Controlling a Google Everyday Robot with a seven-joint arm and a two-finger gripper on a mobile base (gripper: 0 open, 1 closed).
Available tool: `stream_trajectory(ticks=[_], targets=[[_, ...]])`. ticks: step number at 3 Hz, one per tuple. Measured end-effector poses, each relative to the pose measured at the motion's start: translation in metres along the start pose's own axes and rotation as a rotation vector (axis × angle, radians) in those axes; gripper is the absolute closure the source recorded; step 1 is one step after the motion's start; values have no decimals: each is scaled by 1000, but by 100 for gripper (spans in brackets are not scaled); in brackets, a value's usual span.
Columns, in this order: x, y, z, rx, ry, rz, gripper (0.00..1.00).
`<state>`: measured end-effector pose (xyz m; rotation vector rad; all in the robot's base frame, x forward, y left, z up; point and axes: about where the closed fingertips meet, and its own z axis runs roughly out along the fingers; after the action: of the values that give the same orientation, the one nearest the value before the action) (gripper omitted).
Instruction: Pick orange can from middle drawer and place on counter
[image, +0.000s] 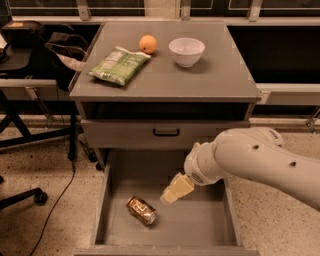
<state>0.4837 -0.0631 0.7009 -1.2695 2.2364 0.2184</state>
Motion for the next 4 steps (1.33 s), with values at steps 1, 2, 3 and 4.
stream_trajectory(ticks=[1, 2, 3, 4], targets=[[8, 6, 18, 2, 15, -4, 0], [15, 20, 63, -23, 54, -24, 0], [16, 20, 63, -20, 52, -20, 0], [20, 20, 65, 0, 38, 4, 0]])
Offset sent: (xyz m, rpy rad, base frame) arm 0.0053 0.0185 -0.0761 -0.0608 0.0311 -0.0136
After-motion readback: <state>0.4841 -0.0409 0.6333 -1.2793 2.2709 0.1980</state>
